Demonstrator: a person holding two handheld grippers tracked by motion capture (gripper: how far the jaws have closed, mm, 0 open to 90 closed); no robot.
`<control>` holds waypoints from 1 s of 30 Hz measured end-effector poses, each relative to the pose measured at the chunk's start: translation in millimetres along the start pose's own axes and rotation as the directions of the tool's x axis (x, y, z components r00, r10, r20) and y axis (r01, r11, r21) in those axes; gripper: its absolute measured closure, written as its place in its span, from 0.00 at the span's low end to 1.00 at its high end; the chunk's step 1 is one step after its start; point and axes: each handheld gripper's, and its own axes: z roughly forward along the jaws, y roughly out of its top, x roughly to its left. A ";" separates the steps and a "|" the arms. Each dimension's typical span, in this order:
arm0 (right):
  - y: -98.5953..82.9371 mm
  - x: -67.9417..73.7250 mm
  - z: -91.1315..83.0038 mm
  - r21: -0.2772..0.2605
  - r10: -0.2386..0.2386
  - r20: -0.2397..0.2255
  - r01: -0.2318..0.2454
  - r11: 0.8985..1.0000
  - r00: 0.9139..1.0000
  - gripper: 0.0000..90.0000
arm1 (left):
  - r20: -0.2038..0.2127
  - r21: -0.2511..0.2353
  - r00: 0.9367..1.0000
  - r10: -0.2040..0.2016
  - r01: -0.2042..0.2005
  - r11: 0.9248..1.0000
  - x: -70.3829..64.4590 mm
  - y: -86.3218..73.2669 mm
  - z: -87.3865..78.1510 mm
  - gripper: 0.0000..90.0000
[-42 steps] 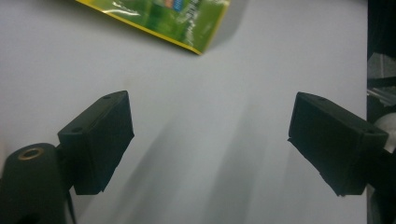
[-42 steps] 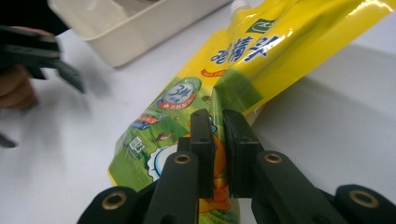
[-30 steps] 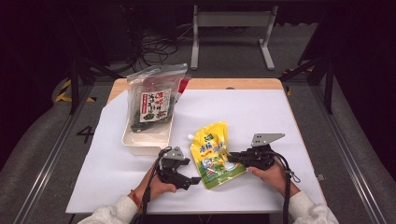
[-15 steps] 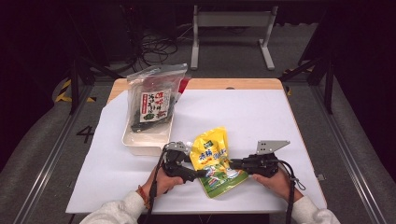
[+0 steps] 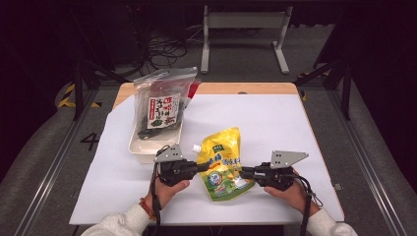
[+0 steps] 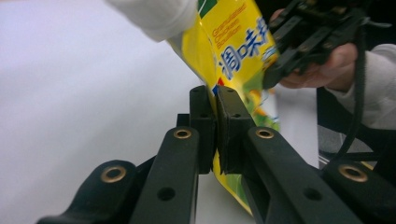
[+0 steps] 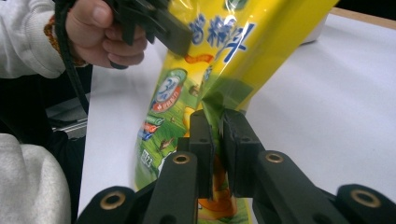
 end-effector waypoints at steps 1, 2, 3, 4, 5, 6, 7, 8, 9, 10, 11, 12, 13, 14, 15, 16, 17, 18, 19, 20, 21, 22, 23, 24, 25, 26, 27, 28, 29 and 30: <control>0.5 1.0 0.3 -0.004 -0.003 0.009 0.003 1.000 1.000 0.91 | 0.007 -0.010 1.000 0.020 -0.020 1.000 -1.6 2.2 -1.5 0.96; 1.0 1.9 0.3 -0.013 -0.001 0.005 0.001 1.000 1.000 0.91 | 0.009 -0.012 1.000 0.030 -0.030 0.999 -2.4 3.7 -2.6 0.96; 1.5 2.5 0.3 -0.014 -0.001 -0.001 0.001 1.000 1.000 0.91 | 0.006 -0.028 0.999 0.054 -0.053 0.998 -3.6 5.2 -3.6 0.95; 2.2 3.7 0.9 -0.017 -0.007 -0.008 0.007 1.000 1.000 0.91 | 0.018 -0.032 0.998 0.066 -0.065 0.997 -4.9 5.7 -2.9 0.92; 2.9 5.6 2.0 -0.021 -0.014 -0.014 0.014 1.000 1.000 0.92 | 0.034 -0.025 0.997 0.071 -0.070 0.997 -5.4 6.1 -0.8 0.86; 3.6 7.0 3.1 -0.024 -0.021 -0.025 0.021 0.999 0.999 0.92 | 0.038 -0.001 0.995 0.095 -0.095 0.995 -8.2 6.3 3.7 0.83; 5.4 11.1 5.9 -0.018 -0.039 -0.032 0.038 0.999 0.999 0.92 | 0.031 0.009 0.992 0.119 -0.119 0.993 -10.9 5.6 6.7 0.78; 6.9 14.9 8.6 -0.006 -0.058 -0.027 0.058 0.998 0.998 0.92 | 0.023 0.008 0.993 0.119 -0.119 0.993 -12.8 5.0 7.2 0.79; 8.0 18.6 11.0 0.010 -0.083 -0.019 0.083 0.997 0.996 0.92 | 0.028 0.001 0.993 0.113 -0.113 0.994 -11.2 5.5 6.1 0.83; 7.9 19.6 11.8 0.015 -0.089 -0.012 0.089 0.996 0.996 0.91 | 0.035 -0.008 0.994 0.104 -0.104 0.995 -9.9 6.2 4.1 0.86; 7.6 19.9 12.0 0.016 -0.092 -0.001 0.092 0.996 0.996 0.91 | 0.028 -0.015 0.993 0.111 -0.111 0.994 -9.6 7.6 1.2 0.90; 7.5 19.3 11.9 0.014 -0.086 0.003 0.086 0.996 0.996 0.91 | 0.031 -0.020 0.994 0.109 -0.108 0.994 -10.9 8.6 -0.2 0.92; 7.7 19.0 12.6 0.018 -0.082 0.007 0.082 0.996 0.997 0.90 | 0.026 -0.015 0.992 0.126 -0.125 0.992 -12.9 10.0 -1.3 0.93; 7.7 19.1 13.2 0.022 -0.081 0.018 0.081 0.997 0.997 0.88 | 0.026 -0.015 0.992 0.126 -0.125 0.992 -12.9 10.0 -1.3 0.94; 7.7 19.1 13.2 0.022 -0.081 0.018 0.081 0.997 0.997 0.88 | 0.017 -0.015 0.990 0.143 -0.142 0.990 -15.3 11.3 -2.4 0.94; 7.3 19.2 13.9 0.019 -0.071 0.024 0.071 0.997 0.997 0.87 | 0.020 -0.018 0.989 0.146 -0.146 0.989 -15.9 11.8 -3.0 0.94; 7.1 19.1 14.1 0.019 -0.066 0.028 0.065 0.998 0.997 0.85 | 0.030 -0.017 0.988 0.149 -0.149 0.989 -16.6 12.7 -4.0 0.95; 7.2 18.8 13.9 0.022 -0.054 0.033 0.053 0.998 0.998 0.83 | 0.028 -0.017 0.987 0.160 -0.160 0.987 -16.3 13.2 -4.7 0.95; 7.4 18.5 12.3 0.014 -0.047 0.042 0.046 0.999 0.998 0.80 | 0.028 -0.020 0.988 0.152 -0.151 0.988 -16.5 13.2 -5.1 0.95; 7.7 18.2 11.1 0.009 -0.040 0.049 0.039 0.999 0.998 0.73 | 0.030 -0.020 0.988 0.151 -0.151 0.988 -16.7 13.6 -5.9 0.95; 8.3 17.3 9.0 0.007 -0.020 0.059 0.019 1.000 0.998 0.68 | 0.022 -0.017 0.986 0.164 -0.163 0.986 -17.1 14.5 -7.0 0.95; 8.3 16.6 6.4 0.007 -0.008 0.059 0.007 1.000 0.998 0.64 | 0.026 -0.019 0.986 0.166 -0.166 0.986 -17.1 15.0 -7.8 0.95; 8.1 17.1 4.8 0.006 -0.011 0.065 0.010 1.000 0.998 0.62 | 0.027 -0.019 0.986 0.165 -0.165 0.986 -17.2 15.5 -8.9 0.95; 8.1 17.9 2.9 0.013 -0.014 0.077 0.013 1.000 0.997 0.57 | 0.026 -0.019 0.984 0.176 -0.176 0.984 -17.2 16.4 -9.8 0.95; 8.0 18.3 1.0 0.019 -0.011 0.092 0.009 1.000 0.996 0.52 | 0.024 -0.020 0.983 0.180 -0.180 0.983 -18.0 17.7 -11.9 0.95; 7.5 18.5 -2.2 0.029 -0.003 0.099 0.000 1.000 0.995 0.47 | 0.021 -0.023 0.982 0.189 -0.189 0.982 -18.0 19.1 -13.5 0.95; 6.7 19.3 -4.8 0.039 -0.014 0.116 0.010 0.999 0.993 0.45 | 0.019 -0.022 0.981 0.195 -0.195 0.981 -17.9 20.3 -15.1 0.95; 5.9 20.1 -6.8 0.051 -0.024 0.138 0.017 0.999 0.990 0.43 | 0.021 -0.026 0.979 0.200 -0.200 0.979 -17.6 21.5 -17.2 0.95; 5.9 20.1 -6.8 0.051 -0.024 0.138 0.017 0.999 0.990 0.43 | 0.021 -0.026 0.979 0.200 -0.200 0.979 -17.6 21.5 -17.2 0.95; 4.9 20.6 -9.1 0.063 -0.026 0.155 0.017 0.998 0.988 0.40 | 0.019 -0.029 0.978 0.206 -0.206 0.978 -17.8 22.2 -18.5 0.95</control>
